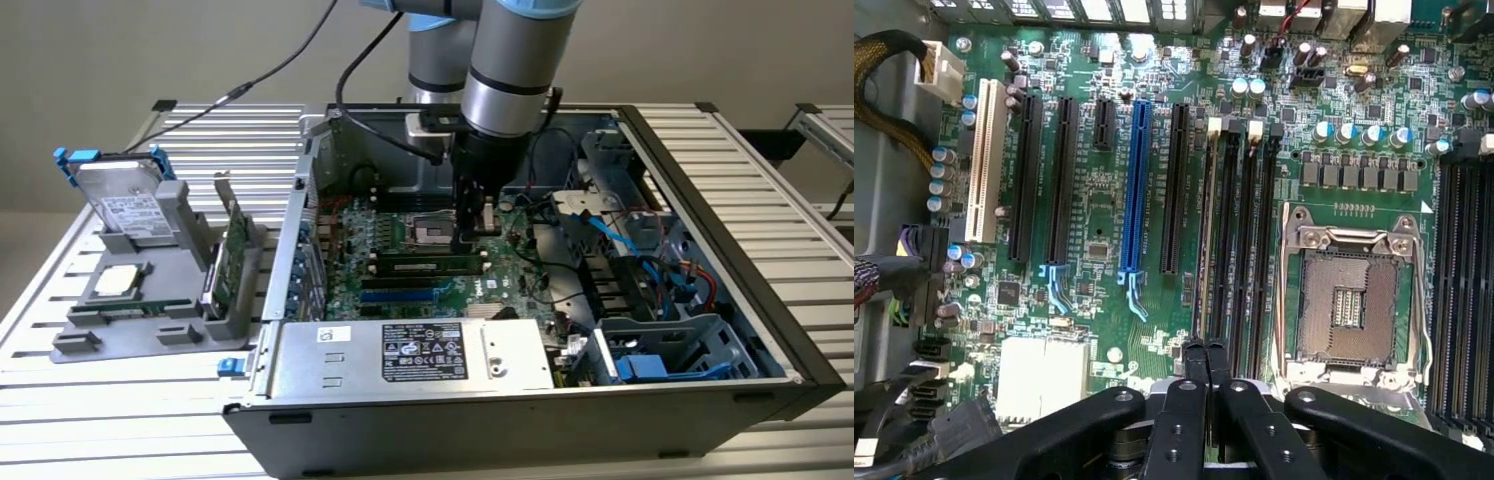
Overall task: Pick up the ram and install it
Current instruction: 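Press down the ram until it locks into place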
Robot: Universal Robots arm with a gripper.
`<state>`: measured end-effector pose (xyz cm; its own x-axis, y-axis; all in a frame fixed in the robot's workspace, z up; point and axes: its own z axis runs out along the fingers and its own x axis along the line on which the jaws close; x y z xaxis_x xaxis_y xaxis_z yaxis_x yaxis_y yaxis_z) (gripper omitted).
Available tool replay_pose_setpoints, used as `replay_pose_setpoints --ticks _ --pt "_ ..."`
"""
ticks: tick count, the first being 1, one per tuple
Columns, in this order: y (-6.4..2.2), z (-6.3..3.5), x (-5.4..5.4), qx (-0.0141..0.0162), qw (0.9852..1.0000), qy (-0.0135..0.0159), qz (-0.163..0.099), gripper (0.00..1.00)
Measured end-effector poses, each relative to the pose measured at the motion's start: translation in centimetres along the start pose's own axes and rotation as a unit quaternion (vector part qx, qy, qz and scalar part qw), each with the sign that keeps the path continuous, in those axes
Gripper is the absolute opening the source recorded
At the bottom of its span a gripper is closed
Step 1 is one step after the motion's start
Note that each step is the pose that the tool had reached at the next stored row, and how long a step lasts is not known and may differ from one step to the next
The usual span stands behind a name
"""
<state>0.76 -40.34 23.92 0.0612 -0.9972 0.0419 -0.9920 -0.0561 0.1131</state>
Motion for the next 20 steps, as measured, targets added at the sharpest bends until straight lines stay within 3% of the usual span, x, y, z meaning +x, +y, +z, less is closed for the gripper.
replay_pose_setpoints --ticks 5,13,18,20 --pt "-0.09 0.81 0.0 -0.0001 1.0 0.0019 0.0 0.1" --pt "-0.18 1.64 -0.1 -0.0007 1.0 0.0076 0.001 0.1" --pt "-0.14 1.14 -0.1 0.0 1.0 0.0063 0.001 0.1" --pt "-0.06 0.62 -0.1 -0.0005 1.0 0.0073 0.001 0.1"
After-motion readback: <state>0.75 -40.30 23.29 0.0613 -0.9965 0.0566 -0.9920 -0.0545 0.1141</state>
